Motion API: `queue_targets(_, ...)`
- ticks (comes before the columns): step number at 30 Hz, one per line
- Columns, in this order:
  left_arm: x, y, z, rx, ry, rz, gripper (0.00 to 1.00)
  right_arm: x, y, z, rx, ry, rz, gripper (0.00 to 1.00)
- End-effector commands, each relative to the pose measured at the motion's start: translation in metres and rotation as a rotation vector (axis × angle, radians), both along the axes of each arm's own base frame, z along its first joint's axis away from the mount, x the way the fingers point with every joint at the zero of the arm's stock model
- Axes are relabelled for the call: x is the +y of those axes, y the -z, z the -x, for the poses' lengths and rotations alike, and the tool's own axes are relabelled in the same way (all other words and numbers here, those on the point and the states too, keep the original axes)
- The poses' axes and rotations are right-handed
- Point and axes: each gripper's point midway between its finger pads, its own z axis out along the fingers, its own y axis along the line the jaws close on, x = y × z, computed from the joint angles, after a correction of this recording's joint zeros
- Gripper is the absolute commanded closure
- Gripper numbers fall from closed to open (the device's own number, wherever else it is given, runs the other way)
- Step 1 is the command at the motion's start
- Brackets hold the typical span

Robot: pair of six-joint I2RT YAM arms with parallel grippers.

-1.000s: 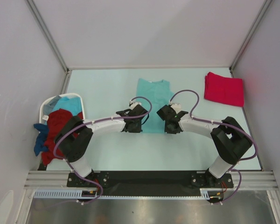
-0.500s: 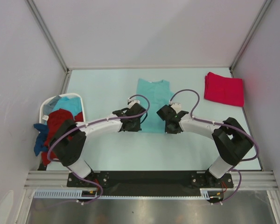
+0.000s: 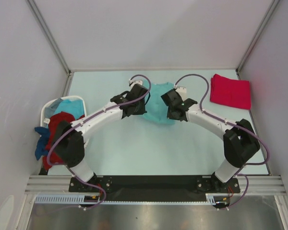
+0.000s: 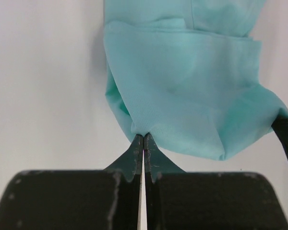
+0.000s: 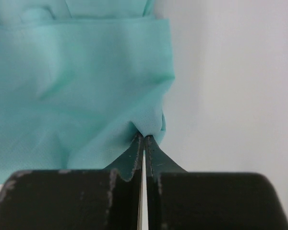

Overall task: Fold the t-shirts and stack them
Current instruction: Grab one side of the 2/3 rectangular tshirt with both arms, then fold the long partially folded tshirt into a neat square

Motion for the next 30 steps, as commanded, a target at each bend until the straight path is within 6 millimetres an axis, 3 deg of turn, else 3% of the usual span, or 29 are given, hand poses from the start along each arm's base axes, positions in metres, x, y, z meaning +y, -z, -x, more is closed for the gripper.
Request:
queue_targets(1,0.011,-0.006,-0.028,-0.007,-0.027,-0.029,1.00,-0.005,-0.016,-0.036,-0.046,0.024,0.017,1.00)
queue_targets(6,0.013,-0.014,-0.057,-0.024,-0.045,-0.019,1.00,-0.004,-0.022,-0.066,-0.057,0.034,0.008,1.00)
queue_targets(8,0.019,-0.006,-0.068,-0.002,-0.064,-0.032,1.00,-0.005,-0.023,-0.080,-0.062,0.044,0.002,1.00)
queue_targets(13,0.023,-0.021,-0.103,-0.021,-0.105,-0.008,1.00,-0.002,-0.031,-0.109,-0.084,0.049,-0.013,1.00)
queue_targets(22,0.002,-0.060,-0.165,-0.109,-0.093,0.027,1.00,0.000,-0.048,-0.160,-0.131,0.073,-0.047,1.00)
queue_targets(23,-0.001,-0.074,-0.171,-0.131,-0.091,0.047,1.00,0.002,-0.047,-0.163,-0.131,0.071,-0.047,1.00)
queue_targets(24,-0.002,-0.063,-0.177,-0.114,-0.091,0.040,1.00,0.004,-0.049,-0.169,-0.140,0.071,-0.046,1.00)
queue_targets(26,-0.004,-0.070,-0.184,-0.132,-0.092,0.048,1.00,0.004,-0.046,-0.174,-0.139,0.072,-0.043,1.00)
queue_targets(30,-0.004,-0.063,-0.193,-0.131,-0.087,0.046,1.00,0.001,-0.040,-0.185,-0.136,0.080,-0.043,1.00)
